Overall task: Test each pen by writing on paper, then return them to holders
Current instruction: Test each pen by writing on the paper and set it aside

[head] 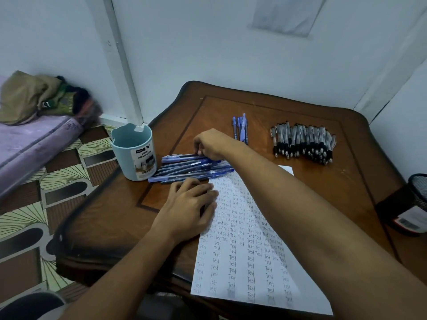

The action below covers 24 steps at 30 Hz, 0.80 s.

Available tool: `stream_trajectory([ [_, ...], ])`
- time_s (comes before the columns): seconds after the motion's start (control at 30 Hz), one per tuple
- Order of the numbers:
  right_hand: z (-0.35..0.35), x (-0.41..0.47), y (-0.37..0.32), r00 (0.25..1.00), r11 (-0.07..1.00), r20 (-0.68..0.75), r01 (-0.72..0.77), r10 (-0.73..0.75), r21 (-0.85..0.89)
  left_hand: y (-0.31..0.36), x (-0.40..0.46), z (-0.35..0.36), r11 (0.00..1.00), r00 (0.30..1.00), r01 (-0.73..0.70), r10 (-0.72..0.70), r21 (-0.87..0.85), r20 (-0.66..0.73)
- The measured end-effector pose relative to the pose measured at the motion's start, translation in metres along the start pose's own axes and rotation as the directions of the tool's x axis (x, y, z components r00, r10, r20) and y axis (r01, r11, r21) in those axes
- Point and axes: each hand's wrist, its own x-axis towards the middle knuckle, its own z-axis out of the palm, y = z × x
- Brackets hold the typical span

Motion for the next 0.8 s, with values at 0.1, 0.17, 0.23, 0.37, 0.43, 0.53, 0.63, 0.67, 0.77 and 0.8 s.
stream_trajectory([
  [0.1, -0.001, -0.003, 0.0, 1.0, 0.999, -0.012, 0.002, -0.003, -0.032, 0.0, -0.001, 0.0, 1.0, 1.0, -0.002, 0.002, -0.001, -0.001],
  [0.17, -0.003, -0.007, 0.002, 0.999, 1.0, -0.032, 0.006, -0.006, -0.007, 0.0, -0.001, 0.0, 1.0, 1.0, -0.004, 0.004, -0.005, 0.001],
  [0.23, -0.006, -0.013, 0.007, 0.998, 0.998, -0.057, 0.004, -0.001, 0.056, -0.001, -0.002, 0.0, 1.0, 1.0, -0.008, 0.008, -0.01, 0.001],
  [0.37, -0.01, -0.035, 0.021, 0.99, 0.97, -0.135, -0.008, 0.042, 0.244, -0.002, -0.001, 0.001, 1.0, 1.0, -0.016, 0.016, -0.007, -0.021],
  [0.43, -0.009, -0.052, 0.028, 0.974, 0.919, -0.214, 0.013, 0.078, 0.394, -0.002, -0.001, 0.002, 1.0, 1.0, -0.013, 0.013, -0.005, -0.027],
  [0.53, 0.002, -0.081, 0.038, 0.916, 0.811, -0.357, 0.065, 0.183, 0.581, -0.001, 0.0, 0.003, 1.0, 0.999, -0.008, 0.008, 0.007, -0.032],
  [0.63, 0.014, -0.107, 0.043, 0.855, 0.583, -0.39, 0.133, 0.342, 0.801, 0.0, 0.001, 0.002, 1.0, 0.999, -0.009, 0.01, 0.014, -0.037],
  [0.67, 0.015, -0.115, 0.042, 0.853, 0.45, -0.345, 0.149, 0.391, 0.88, 0.0, 0.0, 0.001, 1.0, 0.999, -0.01, 0.011, 0.019, -0.033],
  [0.77, 0.015, -0.141, 0.037, 0.854, 0.057, -0.13, 0.117, 0.503, 0.991, 0.001, 0.0, 0.0, 0.999, 1.0, -0.018, 0.018, 0.033, -0.006],
  [0.8, 0.017, -0.149, 0.038, 0.85, -0.005, -0.079, 0.096, 0.521, 0.995, 0.0, -0.001, 0.0, 0.999, 1.0, -0.022, 0.023, 0.037, -0.004],
])
